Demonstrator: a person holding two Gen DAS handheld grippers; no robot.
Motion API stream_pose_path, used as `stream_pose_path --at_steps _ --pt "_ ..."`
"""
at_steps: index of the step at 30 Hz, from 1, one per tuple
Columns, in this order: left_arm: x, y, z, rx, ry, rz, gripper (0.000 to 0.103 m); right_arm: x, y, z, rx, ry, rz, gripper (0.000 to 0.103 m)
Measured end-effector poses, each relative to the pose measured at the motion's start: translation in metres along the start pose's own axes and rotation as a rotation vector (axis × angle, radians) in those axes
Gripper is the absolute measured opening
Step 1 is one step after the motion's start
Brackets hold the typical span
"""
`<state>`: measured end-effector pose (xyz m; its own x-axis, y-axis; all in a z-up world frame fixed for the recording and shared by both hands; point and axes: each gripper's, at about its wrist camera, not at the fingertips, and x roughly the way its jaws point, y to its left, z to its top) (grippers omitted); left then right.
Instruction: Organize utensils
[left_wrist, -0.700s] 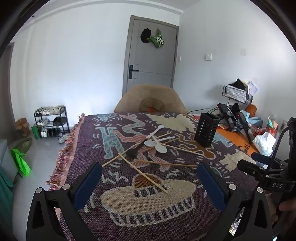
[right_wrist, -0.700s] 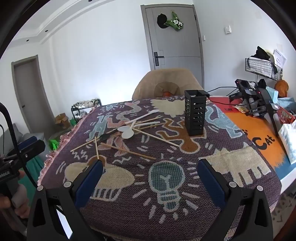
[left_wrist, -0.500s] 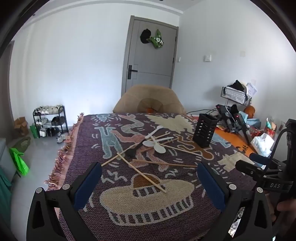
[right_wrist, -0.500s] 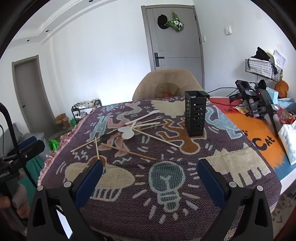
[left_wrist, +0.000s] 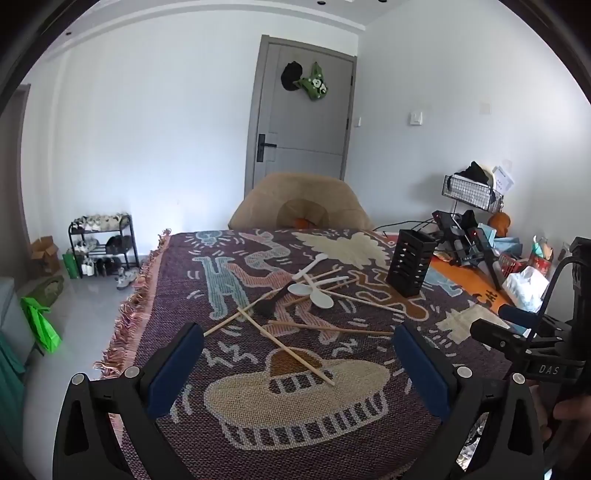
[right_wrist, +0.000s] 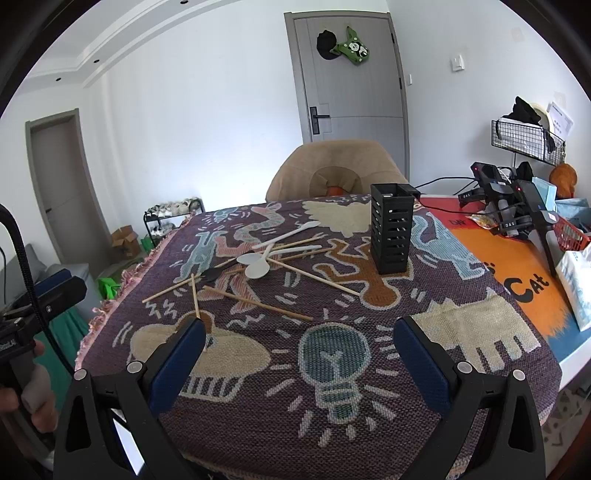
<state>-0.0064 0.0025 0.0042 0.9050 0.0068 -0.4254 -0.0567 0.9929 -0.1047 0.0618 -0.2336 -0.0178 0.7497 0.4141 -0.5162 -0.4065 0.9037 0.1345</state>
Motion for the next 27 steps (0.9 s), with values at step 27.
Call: stream_pose_path --at_steps 27 --pt "-0.0042 0.0029 0.0013 -0.006 -0.017 0.001 0.102 -0.0046 -0.0014 0.0044 -0.011 -0.028 -0.028 0.102"
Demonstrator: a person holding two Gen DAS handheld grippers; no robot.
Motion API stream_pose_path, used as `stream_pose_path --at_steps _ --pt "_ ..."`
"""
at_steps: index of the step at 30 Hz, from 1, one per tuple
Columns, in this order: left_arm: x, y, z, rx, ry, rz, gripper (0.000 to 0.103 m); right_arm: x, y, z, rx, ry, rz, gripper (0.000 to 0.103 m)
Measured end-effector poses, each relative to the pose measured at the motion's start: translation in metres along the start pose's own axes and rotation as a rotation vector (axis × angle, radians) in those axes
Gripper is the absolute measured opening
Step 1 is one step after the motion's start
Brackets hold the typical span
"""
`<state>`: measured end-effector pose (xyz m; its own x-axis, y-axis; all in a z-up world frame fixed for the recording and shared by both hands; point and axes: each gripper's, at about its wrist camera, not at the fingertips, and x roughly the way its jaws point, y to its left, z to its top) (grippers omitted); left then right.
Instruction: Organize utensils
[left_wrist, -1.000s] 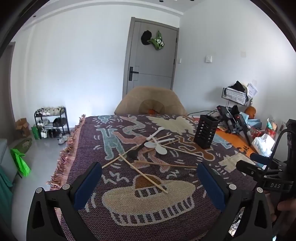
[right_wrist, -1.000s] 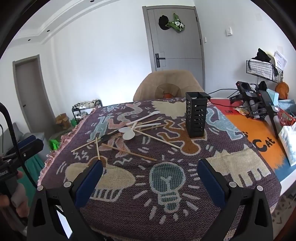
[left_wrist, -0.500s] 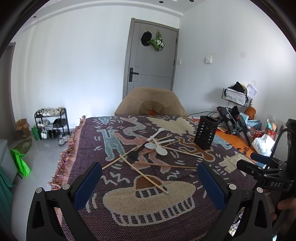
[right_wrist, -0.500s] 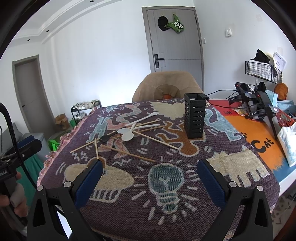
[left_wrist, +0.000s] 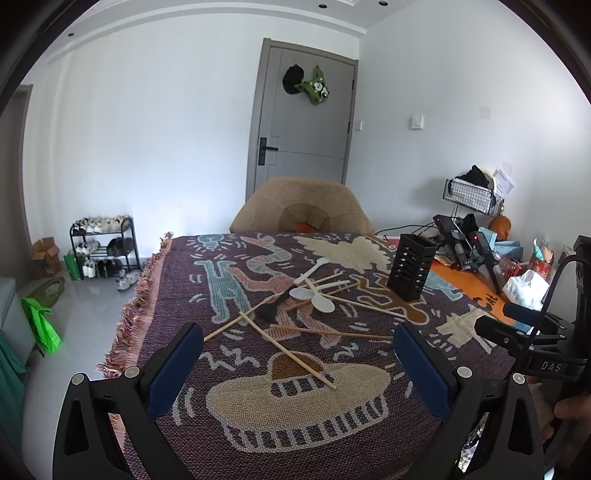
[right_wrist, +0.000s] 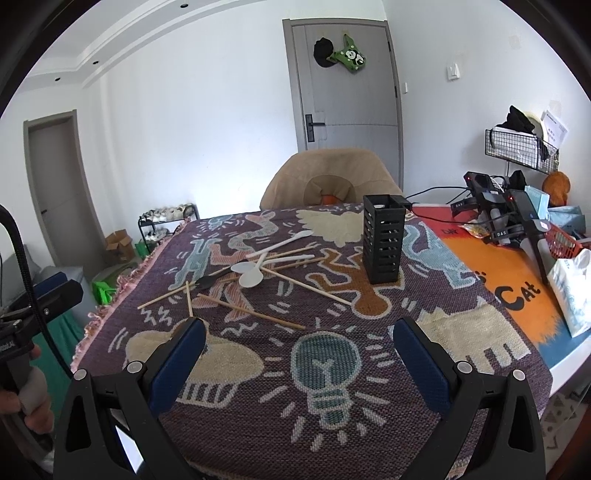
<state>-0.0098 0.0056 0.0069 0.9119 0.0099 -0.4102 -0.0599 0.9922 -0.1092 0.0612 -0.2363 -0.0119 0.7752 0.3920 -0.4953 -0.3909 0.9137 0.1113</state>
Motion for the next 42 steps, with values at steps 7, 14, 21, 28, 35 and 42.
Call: stream_pose_path --at_steps 7,14,21,28,35,42 --pt "-0.0016 -0.0013 -0.0018 0.004 -0.006 -0.002 0.102 -0.0016 -0.0013 0.0003 0.007 -0.003 0.007 0.102" --pt "-0.0026 -0.0019 -0.0020 0.003 -0.008 -0.005 0.102 -0.0027 0.0000 0.0011 0.002 -0.007 0.008 0.102" --pt "-0.0043 -0.0023 -0.0025 0.007 -0.012 0.000 0.102 -0.0045 0.0012 0.0022 -0.001 -0.013 0.006 0.102" --pt "-0.0068 -0.0025 -0.0017 0.010 -0.018 0.000 0.102 -0.0063 0.0021 0.0046 -0.010 -0.021 -0.002 0.102" --pt "-0.0092 -0.0038 -0.0006 0.019 -0.025 0.001 0.102 -0.0080 0.0051 0.0036 -0.024 -0.032 0.005 0.102" --pt "-0.0077 -0.0062 -0.0006 0.024 -0.026 -0.012 0.102 -0.0024 0.0008 0.0017 -0.012 -0.019 0.017 0.102"
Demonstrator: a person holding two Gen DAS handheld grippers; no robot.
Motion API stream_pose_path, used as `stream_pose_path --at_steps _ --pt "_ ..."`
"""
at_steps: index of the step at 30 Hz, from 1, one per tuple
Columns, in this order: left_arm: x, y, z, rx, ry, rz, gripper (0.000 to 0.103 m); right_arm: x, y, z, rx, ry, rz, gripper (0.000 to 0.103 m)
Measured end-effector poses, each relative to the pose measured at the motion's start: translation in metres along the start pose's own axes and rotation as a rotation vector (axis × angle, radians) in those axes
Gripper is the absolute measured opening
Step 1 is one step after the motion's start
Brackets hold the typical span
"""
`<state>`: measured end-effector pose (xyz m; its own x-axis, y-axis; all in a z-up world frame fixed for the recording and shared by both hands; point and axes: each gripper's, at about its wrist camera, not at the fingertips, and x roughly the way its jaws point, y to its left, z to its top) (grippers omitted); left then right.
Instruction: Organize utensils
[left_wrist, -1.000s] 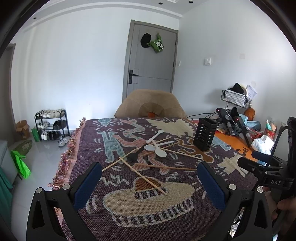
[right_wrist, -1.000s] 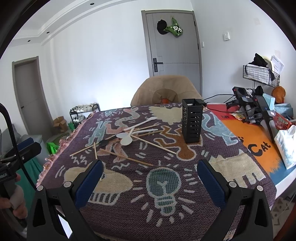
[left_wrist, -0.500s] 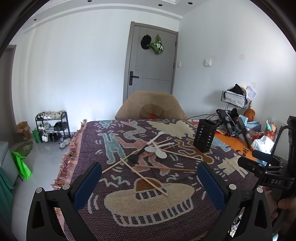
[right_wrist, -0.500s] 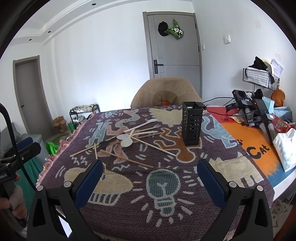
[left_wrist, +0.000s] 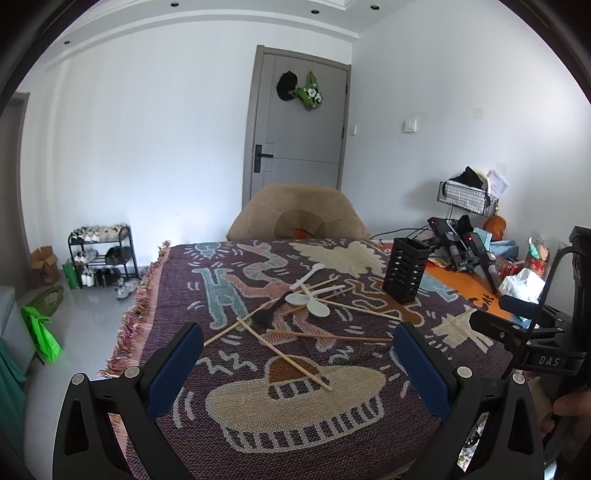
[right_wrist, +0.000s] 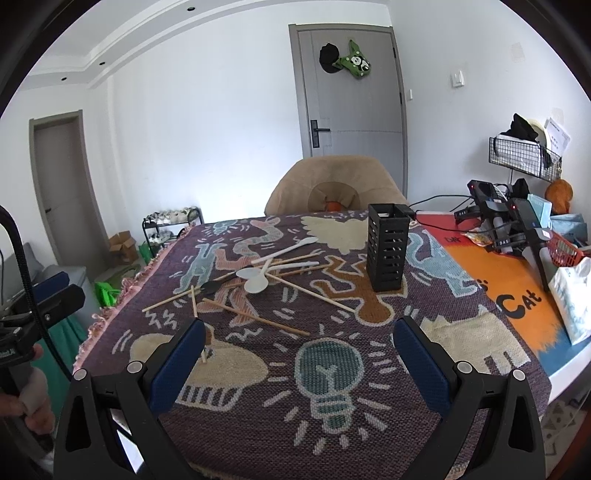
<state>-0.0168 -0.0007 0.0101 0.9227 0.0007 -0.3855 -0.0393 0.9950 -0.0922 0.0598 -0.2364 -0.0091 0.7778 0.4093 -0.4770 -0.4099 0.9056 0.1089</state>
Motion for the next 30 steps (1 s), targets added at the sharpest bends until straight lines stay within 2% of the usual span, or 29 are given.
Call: stream_pose_path --at_steps 4,11,12,17,21,25,30 --pt "0.005 0.002 -0.003 -0.002 0.012 0.007 0.102 0.008 -0.008 -0.004 0.025 0.022 0.008 0.102" --pt "0.028 0.012 -0.018 -0.027 0.087 -0.006 0.100 0.032 -0.021 -0.017 0.048 0.084 0.015 0.102" --pt "0.034 0.013 -0.021 -0.026 0.103 -0.016 0.098 0.035 -0.022 -0.019 0.052 0.093 0.019 0.102" --pt "0.059 0.011 -0.033 -0.013 0.186 -0.033 0.071 0.052 -0.030 -0.028 0.059 0.129 0.028 0.101" --pt "0.076 0.007 -0.042 -0.008 0.235 -0.052 0.061 0.064 -0.038 -0.035 0.062 0.162 0.036 0.095" --pt "0.094 -0.001 -0.051 0.011 0.291 -0.068 0.049 0.072 -0.049 -0.041 0.080 0.184 0.039 0.095" --pt "0.111 -0.014 -0.060 0.055 0.347 -0.068 0.041 0.079 -0.058 -0.045 0.095 0.197 0.033 0.095"
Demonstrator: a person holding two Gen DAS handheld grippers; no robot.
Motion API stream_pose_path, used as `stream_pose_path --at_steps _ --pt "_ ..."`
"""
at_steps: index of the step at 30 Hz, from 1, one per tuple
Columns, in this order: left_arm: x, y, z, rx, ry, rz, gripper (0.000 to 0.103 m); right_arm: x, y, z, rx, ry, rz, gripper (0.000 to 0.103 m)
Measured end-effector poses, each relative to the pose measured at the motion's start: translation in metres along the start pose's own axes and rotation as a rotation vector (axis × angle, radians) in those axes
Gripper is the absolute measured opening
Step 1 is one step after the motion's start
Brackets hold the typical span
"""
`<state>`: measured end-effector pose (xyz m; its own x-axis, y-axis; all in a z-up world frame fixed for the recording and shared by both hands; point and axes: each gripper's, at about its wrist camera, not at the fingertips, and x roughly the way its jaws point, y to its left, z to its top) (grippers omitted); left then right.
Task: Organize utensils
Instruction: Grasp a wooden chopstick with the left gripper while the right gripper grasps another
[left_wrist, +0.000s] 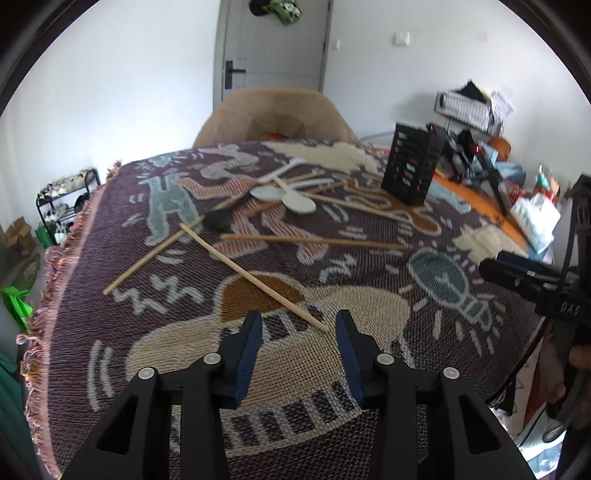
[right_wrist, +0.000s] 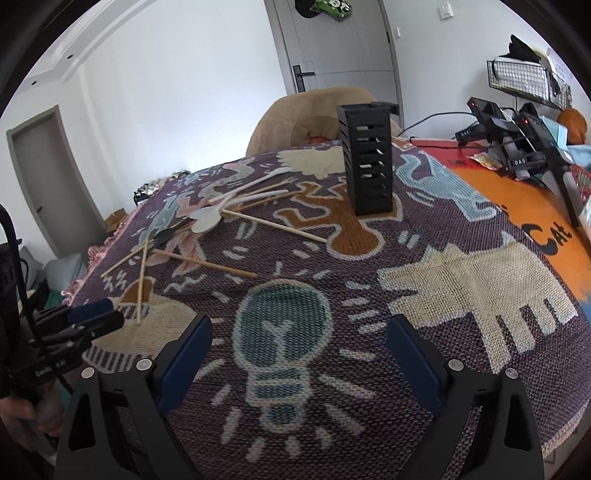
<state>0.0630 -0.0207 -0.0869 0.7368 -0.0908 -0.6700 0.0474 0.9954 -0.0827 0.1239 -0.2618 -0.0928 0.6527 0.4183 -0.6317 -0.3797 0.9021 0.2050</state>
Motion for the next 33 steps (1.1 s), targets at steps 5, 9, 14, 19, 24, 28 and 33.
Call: stream_pose_path --at_steps 5,9,14,19,24,28,33 --pt "0.017 -0.010 0.001 0.027 0.043 0.016 0.040 0.004 -0.007 -0.001 0.018 0.004 0.006 0.095" --pt "0.030 -0.016 0.001 0.030 0.080 0.042 0.040 0.006 -0.009 0.001 0.030 0.005 0.016 0.095" --pt "0.036 -0.021 0.001 0.040 0.086 0.085 0.036 0.012 -0.001 0.006 0.014 0.016 0.040 0.095" --pt "0.032 -0.012 -0.001 0.009 0.084 0.094 0.012 0.029 0.011 0.014 -0.007 0.064 0.076 0.083" --pt "0.022 0.006 -0.006 -0.042 0.069 0.101 0.008 0.049 0.023 0.024 -0.040 0.108 0.106 0.063" --pt "0.012 0.023 -0.010 -0.088 0.049 0.110 0.006 0.067 0.027 0.031 -0.047 0.151 0.121 0.049" --pt "-0.004 0.041 -0.011 -0.132 0.003 0.119 0.004 0.081 0.032 0.041 -0.057 0.167 0.118 0.048"
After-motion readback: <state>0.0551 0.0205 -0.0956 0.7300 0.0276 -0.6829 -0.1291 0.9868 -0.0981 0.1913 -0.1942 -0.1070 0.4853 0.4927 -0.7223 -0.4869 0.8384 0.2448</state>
